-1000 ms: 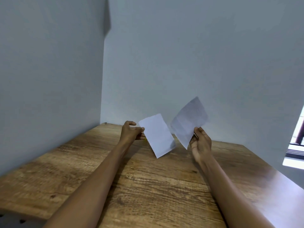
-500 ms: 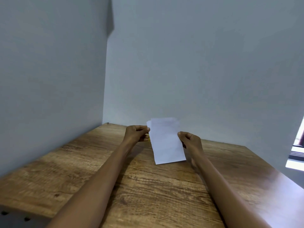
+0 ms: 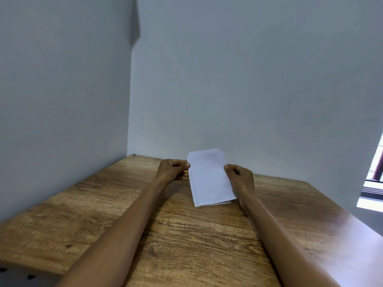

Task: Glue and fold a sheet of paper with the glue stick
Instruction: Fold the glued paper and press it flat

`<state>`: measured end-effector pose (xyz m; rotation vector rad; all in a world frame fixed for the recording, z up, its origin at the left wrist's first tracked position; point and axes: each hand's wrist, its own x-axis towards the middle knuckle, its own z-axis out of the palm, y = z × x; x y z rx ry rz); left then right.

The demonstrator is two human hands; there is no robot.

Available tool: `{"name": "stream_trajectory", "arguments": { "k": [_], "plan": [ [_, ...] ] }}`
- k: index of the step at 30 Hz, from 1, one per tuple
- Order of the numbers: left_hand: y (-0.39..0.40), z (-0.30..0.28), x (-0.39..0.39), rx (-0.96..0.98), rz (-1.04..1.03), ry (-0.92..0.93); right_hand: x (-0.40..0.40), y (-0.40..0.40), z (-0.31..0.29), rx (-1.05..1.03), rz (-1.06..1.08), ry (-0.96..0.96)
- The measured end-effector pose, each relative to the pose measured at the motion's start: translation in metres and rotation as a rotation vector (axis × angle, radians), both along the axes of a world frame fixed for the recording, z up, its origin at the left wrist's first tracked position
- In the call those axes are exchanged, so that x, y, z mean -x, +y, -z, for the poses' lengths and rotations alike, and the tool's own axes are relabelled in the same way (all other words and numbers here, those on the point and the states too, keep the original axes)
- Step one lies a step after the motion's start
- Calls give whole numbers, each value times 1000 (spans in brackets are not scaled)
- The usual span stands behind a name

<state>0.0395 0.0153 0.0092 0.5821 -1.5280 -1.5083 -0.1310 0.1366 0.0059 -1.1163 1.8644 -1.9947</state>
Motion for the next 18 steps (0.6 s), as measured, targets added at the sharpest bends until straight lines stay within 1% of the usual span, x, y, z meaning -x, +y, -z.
{"name": "stream_trajectory", "arguments": {
  "k": [7, 12, 15, 18],
  "plan": [
    [1, 0, -1, -23, 9, 29, 0, -2, 2, -45, 19, 10],
    [-1, 0, -3, -59, -11, 62, 2, -5, 2, -39, 24, -24],
    [-2, 1, -4, -62, -32, 67, 7, -5, 1, -5, 40, -92],
    [-3, 2, -4, -60, -44, 77, 10, -1, -3, 75, 29, -258]
  ]
}}
